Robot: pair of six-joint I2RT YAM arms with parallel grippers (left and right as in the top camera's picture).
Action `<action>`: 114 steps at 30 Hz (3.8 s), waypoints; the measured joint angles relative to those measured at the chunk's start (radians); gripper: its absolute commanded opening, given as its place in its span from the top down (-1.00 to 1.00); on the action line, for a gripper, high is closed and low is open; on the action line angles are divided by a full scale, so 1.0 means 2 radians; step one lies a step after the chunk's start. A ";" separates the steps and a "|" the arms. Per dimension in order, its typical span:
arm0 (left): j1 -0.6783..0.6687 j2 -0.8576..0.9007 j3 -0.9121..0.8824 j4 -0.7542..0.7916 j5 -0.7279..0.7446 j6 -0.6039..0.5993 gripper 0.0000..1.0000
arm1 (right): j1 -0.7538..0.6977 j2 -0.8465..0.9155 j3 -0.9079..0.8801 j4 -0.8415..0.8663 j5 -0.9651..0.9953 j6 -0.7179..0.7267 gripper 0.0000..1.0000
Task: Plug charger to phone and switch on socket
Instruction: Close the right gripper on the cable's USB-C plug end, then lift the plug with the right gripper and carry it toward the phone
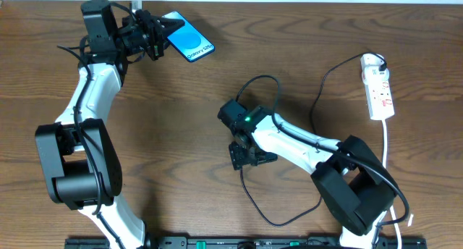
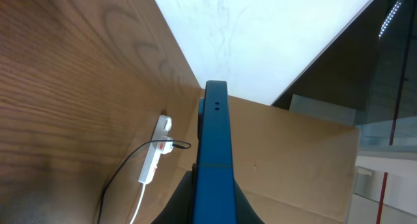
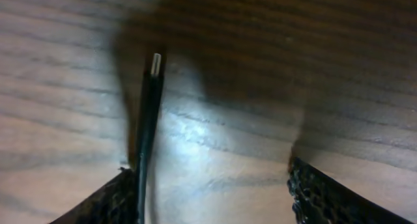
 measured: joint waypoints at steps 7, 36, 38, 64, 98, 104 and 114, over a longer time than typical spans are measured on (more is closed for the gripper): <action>0.000 0.000 0.000 0.000 0.000 0.000 0.85 | 0.000 0.004 0.002 0.014 0.015 0.002 -0.36; 0.000 0.000 0.000 0.000 0.000 0.000 0.86 | 0.000 0.006 0.005 0.051 0.048 0.031 0.45; 0.000 0.000 0.000 0.000 0.000 0.000 0.86 | 0.000 0.006 0.005 0.051 0.050 0.031 0.52; 0.000 0.000 0.000 0.000 0.000 0.000 0.85 | 0.000 0.006 0.006 0.051 0.064 0.031 0.97; 0.000 0.000 0.000 0.006 -0.005 0.002 0.86 | -0.232 0.030 0.192 0.206 -0.316 -0.045 0.98; 0.000 0.000 0.000 0.029 -0.021 0.004 0.85 | -0.247 0.030 0.192 0.257 -0.451 -0.119 0.98; 0.000 0.000 0.000 0.069 -0.028 0.004 0.85 | -0.250 0.030 0.192 0.260 -0.603 -0.263 0.98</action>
